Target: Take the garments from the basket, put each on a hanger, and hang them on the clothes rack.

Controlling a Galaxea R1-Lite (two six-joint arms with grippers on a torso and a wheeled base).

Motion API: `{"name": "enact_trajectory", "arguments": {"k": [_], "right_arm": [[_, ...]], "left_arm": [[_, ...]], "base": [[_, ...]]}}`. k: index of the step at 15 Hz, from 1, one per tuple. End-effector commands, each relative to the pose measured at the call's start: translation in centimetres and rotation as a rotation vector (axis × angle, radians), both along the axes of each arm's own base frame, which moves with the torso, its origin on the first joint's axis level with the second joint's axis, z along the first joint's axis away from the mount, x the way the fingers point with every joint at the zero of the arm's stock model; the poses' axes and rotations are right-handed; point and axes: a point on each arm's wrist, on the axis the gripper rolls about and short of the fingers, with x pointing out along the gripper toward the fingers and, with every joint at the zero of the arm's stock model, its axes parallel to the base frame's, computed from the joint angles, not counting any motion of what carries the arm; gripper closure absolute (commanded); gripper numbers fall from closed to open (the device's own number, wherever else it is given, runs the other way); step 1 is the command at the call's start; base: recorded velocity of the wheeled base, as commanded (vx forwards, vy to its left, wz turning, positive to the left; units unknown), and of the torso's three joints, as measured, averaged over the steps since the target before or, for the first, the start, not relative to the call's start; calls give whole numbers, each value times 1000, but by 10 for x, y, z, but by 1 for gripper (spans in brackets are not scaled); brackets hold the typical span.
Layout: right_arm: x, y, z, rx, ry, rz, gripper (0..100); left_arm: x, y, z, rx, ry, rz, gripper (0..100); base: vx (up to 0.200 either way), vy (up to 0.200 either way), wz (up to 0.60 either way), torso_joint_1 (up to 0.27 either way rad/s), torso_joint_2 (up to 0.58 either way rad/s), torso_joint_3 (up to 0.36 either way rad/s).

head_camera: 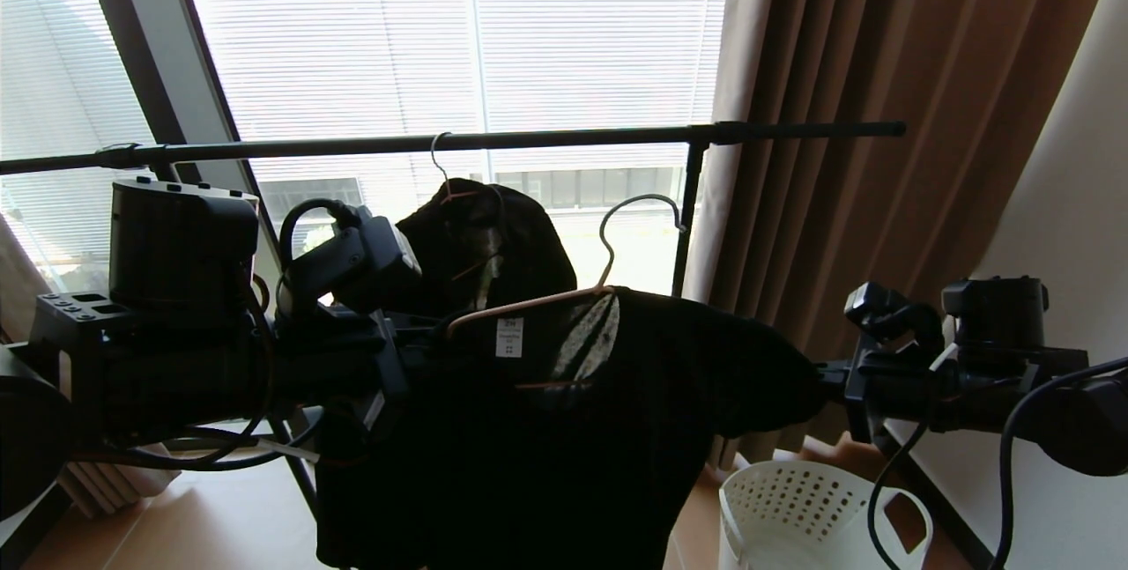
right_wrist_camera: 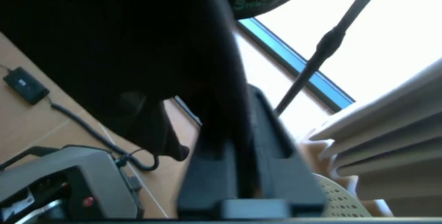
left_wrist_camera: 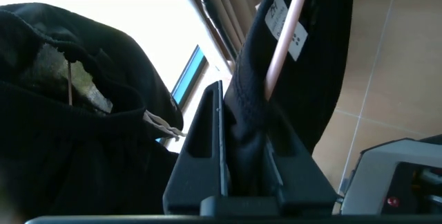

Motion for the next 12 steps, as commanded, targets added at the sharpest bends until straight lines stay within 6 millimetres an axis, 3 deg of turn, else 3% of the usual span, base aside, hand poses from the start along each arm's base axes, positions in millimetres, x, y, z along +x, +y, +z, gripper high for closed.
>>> {"name": "enact_trajectory", "arguments": {"k": [1,8,12], "right_arm": [[0,-11,5,15,-12,-29,100],[14,-41,14,54,-26,-153,100],[22,-48,5,56,-4,-176,100]], "left_arm": [[0,0,0,-4,6,3,100],[-2,1,-1,-5,16,4,100],[-2,3,-2,-12,29,17,100]], "base": [[0,0,0,0,0,0],[0,0,0,0,0,0],[0,0,0,0,0,0]]}}
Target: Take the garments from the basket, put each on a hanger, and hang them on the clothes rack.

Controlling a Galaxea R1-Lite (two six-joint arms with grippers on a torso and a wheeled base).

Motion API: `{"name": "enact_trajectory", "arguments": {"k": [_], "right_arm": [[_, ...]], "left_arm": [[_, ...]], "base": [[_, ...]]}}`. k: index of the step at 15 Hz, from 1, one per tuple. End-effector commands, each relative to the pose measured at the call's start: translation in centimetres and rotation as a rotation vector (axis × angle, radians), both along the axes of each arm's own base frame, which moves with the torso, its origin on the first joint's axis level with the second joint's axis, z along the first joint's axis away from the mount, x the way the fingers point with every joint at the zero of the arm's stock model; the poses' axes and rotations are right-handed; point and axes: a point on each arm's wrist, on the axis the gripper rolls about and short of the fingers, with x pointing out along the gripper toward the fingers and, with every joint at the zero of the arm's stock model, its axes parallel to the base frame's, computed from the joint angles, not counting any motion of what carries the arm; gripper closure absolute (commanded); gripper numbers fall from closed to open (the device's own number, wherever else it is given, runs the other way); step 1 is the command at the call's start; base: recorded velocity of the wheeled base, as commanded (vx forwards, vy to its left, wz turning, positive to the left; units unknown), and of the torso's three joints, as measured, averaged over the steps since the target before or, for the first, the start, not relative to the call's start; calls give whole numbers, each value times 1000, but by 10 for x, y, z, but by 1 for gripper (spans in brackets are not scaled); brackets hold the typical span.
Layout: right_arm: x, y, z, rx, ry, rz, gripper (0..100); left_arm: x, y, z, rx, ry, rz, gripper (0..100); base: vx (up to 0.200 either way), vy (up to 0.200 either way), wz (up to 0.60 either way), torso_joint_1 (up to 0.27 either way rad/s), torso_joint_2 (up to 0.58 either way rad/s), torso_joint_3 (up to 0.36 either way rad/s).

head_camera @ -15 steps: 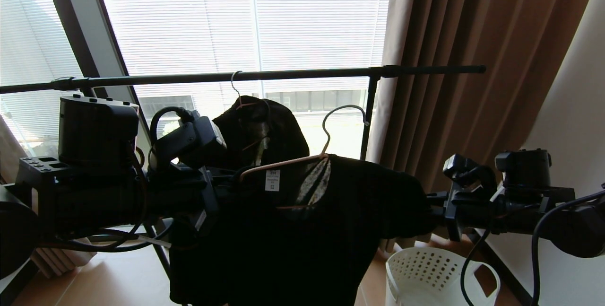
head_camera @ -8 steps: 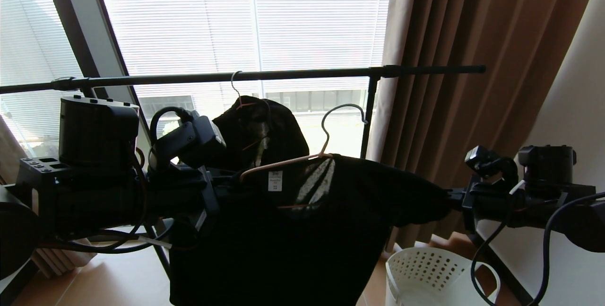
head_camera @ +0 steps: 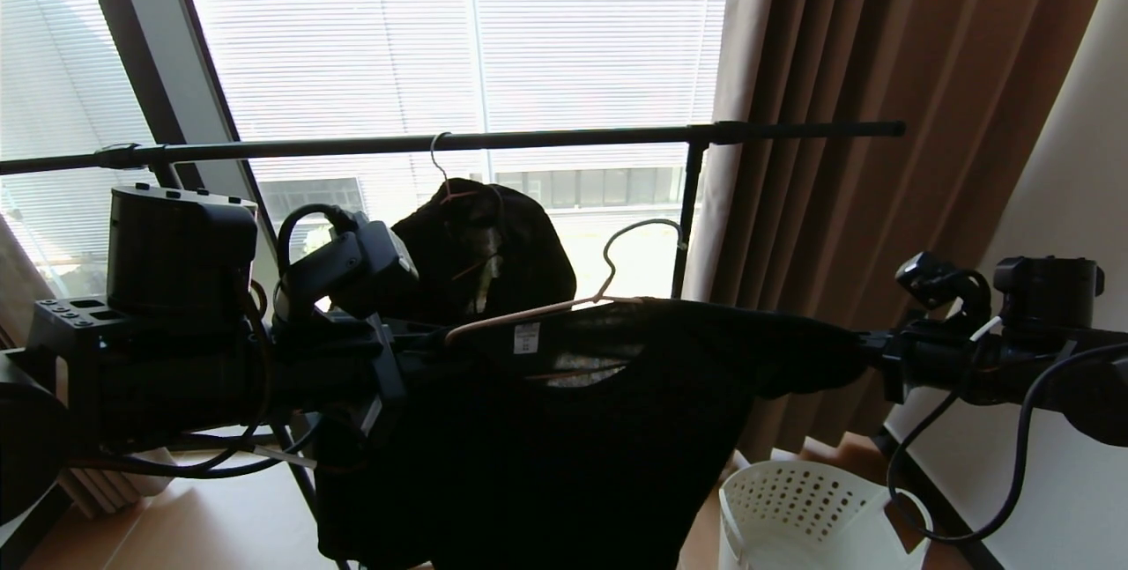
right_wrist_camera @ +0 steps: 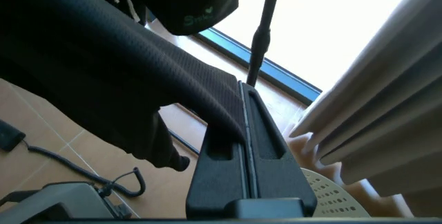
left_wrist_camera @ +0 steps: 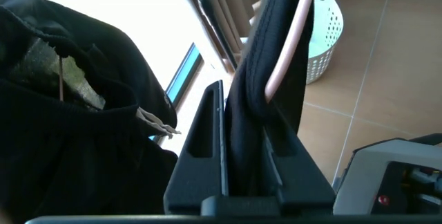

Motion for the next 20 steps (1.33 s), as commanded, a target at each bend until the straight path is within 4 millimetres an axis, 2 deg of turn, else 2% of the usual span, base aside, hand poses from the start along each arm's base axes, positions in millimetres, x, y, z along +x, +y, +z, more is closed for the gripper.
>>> {"name": "enact_trajectory", "arguments": {"k": [1,6,11,14,15,20], "right_arm": [[5,-3,-6,4,17,-10,100],[10,-5,-4,22,24,-29,100],[6,-4,-8,15,33,-23,100],[-5,21,-22,-72,36,61,100],[-9,25,-25,-117,6,96,0],[-29,39,-24,-166,-68,170,0]], "left_arm": [[-1,1,1,-3,-5,3,100],[-2,1,3,-21,-1,-28,100],[-1,1,2,-22,5,-29,100],[1,1,1,-41,32,-14,100],[1,1,2,-45,35,-10,100],[4,0,5,-94,83,26,100]], "base": [[0,0,0,0,0,0],[0,0,0,0,0,0],[0,0,0,0,0,0],[0,0,0,0,0,0],[0,0,0,0,0,0],[0,0,0,0,0,0]]}}
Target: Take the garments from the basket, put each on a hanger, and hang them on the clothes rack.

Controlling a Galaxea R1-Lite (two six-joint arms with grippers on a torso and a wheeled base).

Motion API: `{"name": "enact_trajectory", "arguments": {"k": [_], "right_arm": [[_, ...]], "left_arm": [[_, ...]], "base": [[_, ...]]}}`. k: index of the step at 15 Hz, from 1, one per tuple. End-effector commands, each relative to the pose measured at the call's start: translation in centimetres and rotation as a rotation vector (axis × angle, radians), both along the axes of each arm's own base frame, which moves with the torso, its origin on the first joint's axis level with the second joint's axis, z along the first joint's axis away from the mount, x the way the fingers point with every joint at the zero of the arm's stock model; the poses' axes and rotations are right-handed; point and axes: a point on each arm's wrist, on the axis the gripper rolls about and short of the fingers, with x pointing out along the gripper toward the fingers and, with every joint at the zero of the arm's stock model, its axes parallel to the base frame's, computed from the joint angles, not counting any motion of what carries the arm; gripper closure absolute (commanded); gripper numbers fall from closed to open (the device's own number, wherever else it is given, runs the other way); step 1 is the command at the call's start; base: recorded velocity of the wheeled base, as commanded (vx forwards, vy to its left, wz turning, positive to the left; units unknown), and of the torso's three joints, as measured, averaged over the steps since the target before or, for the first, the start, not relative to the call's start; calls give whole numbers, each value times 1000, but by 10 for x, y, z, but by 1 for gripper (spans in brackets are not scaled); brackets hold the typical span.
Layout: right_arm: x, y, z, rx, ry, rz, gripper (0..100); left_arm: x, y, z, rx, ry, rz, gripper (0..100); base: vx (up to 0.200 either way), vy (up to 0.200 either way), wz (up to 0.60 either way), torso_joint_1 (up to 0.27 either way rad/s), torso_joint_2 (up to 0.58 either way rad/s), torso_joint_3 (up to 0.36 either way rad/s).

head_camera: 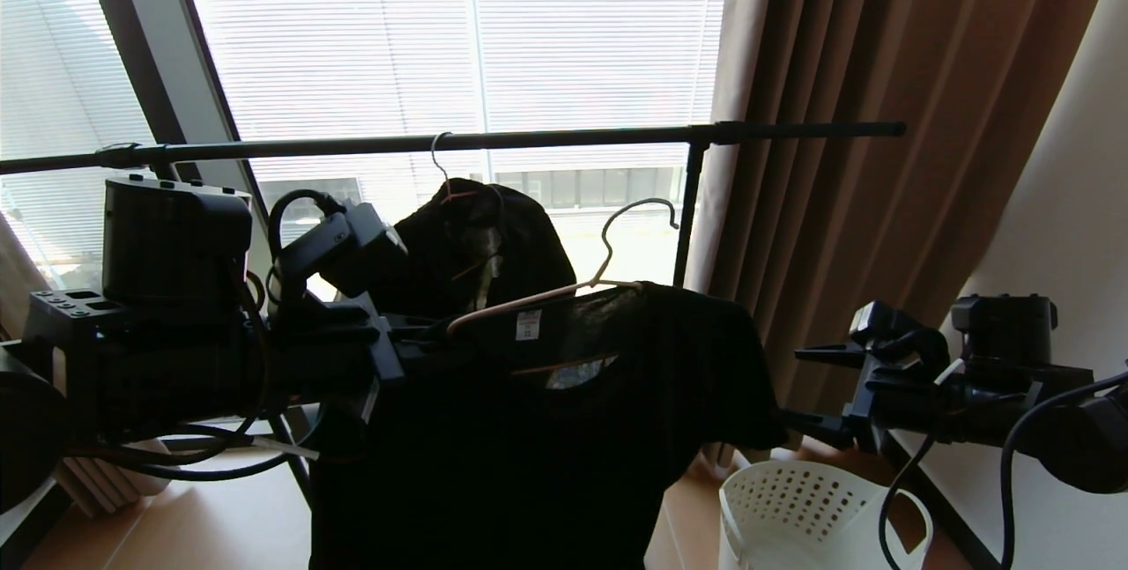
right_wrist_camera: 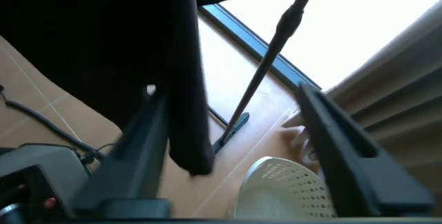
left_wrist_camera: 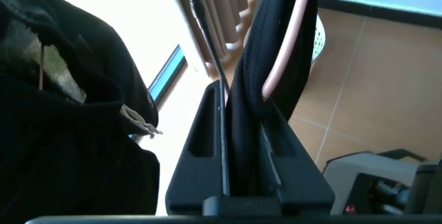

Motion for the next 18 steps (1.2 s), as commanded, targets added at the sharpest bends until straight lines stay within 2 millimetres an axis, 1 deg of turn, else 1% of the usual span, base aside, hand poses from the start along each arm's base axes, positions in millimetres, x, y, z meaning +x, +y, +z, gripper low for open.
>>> {"name": "enact_trajectory", "arguments": {"k": [1,3,7,8,10,14,16,18], "right_arm": [[-8,3,4,-6,-20,17,0],[-16,8,17,-1,-66,32,0],[-12,8,28,48,-83,2,0],[-11,8,32,69,-93,-12,0],[-10,8,33,74,-108,-16,0],[-8,8,37,90,-126,-27,0],[-7,7,38,91,-139,-56,0],[-7,7,38,91,-137,-56,0]], "left_arm": [[2,-1,1,-5,3,2,100],[3,-1,4,-47,37,27,100],[9,-3,12,-149,134,122,100],[15,-4,15,-186,168,193,100],[26,-7,14,-220,208,284,100],[41,-11,9,-244,246,375,100],[55,-21,7,-261,258,460,100],[60,-24,10,-293,264,489,100]], "base": [[0,0,0,0,0,0],[0,0,0,0,0,0],[0,0,0,0,0,0],[0,0,0,0,0,0],[0,0,0,0,0,0],[0,0,0,0,0,0],[0,0,0,0,0,0],[0,0,0,0,0,0]]}}
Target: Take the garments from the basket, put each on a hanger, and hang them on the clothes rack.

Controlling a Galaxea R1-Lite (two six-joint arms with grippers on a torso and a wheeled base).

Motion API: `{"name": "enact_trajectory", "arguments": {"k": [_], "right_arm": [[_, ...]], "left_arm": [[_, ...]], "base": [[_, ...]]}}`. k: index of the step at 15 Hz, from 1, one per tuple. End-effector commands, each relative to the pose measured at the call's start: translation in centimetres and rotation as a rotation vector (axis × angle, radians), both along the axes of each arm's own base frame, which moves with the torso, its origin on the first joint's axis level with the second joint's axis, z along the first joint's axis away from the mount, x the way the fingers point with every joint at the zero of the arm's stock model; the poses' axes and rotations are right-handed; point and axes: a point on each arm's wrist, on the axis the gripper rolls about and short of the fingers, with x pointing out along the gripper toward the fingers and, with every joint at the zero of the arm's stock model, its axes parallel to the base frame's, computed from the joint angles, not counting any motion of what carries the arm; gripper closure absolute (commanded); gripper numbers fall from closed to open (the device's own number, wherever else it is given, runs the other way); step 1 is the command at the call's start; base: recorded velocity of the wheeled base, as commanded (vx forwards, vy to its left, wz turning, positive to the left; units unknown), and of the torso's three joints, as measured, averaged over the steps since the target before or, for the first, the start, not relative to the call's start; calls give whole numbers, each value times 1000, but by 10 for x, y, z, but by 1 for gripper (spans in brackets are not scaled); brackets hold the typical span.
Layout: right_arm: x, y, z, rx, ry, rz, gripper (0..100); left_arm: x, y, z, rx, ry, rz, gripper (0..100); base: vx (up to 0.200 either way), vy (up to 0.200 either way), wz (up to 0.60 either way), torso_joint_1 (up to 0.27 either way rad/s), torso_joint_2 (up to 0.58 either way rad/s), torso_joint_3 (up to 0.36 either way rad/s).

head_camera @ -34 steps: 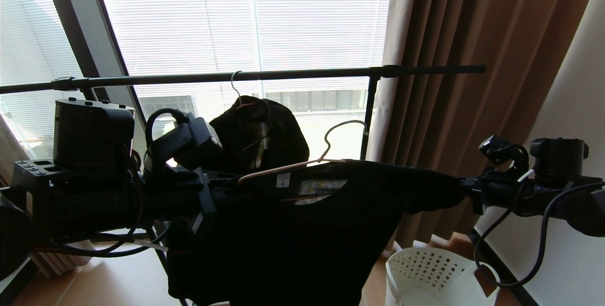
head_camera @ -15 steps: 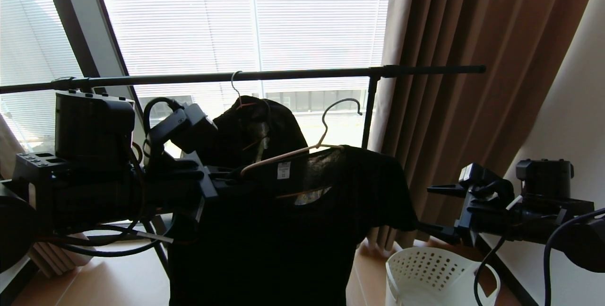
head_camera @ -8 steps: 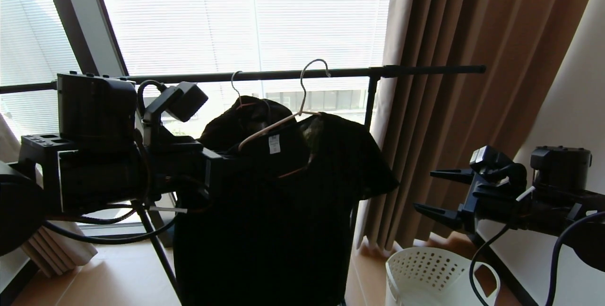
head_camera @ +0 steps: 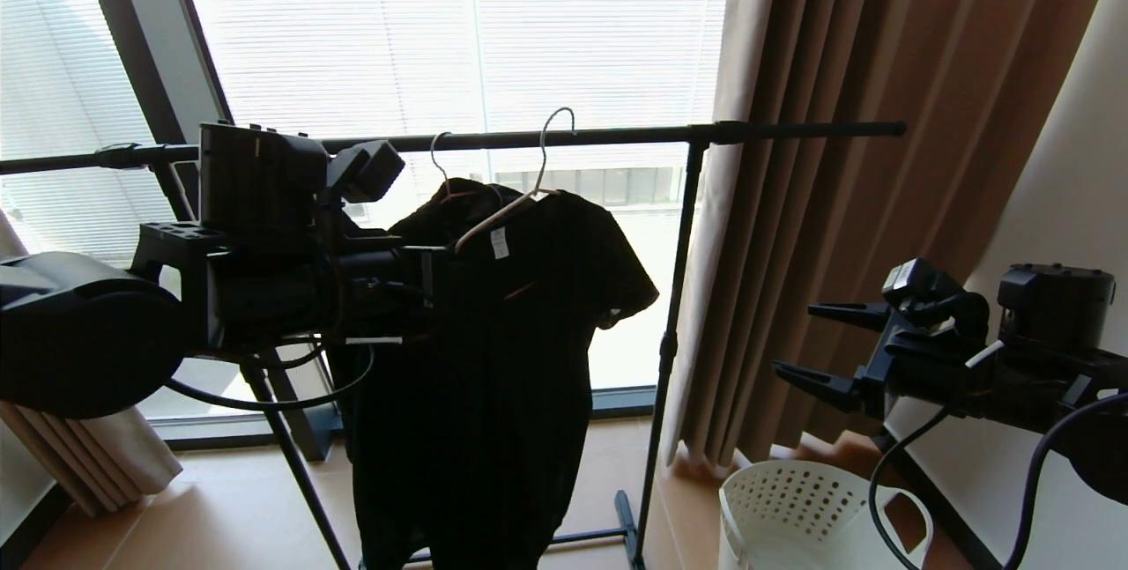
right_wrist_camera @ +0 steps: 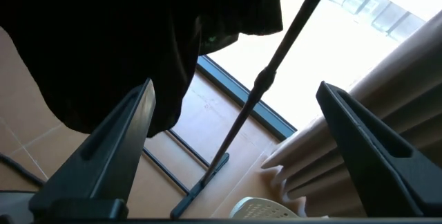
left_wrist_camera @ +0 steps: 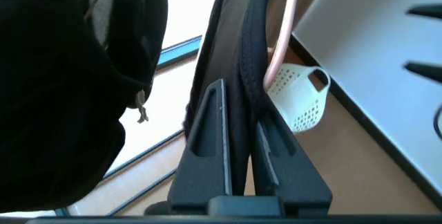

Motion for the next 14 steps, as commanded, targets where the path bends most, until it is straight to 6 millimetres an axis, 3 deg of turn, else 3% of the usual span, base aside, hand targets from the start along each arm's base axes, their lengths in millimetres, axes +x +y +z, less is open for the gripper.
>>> {"name": "enact_trajectory", "arguments": {"k": [1,4,10,14], "right_arm": [[0,0,-1,0,2,1,0],[1,1,-2,0,5,3,0],[1,1,-3,-1,11,1,0],[1,1,-4,-2,13,3,0]], "left_arm": [[9,-5,-2,-11,9,1,100],[30,-12,-3,-64,31,34,100],[49,-21,5,-137,20,54,100],[61,-26,-7,-147,12,56,100]], "base": [[0,0,0,0,0,0],[0,0,0,0,0,0],[0,0,0,0,0,0],[0,0,0,0,0,0]]}}
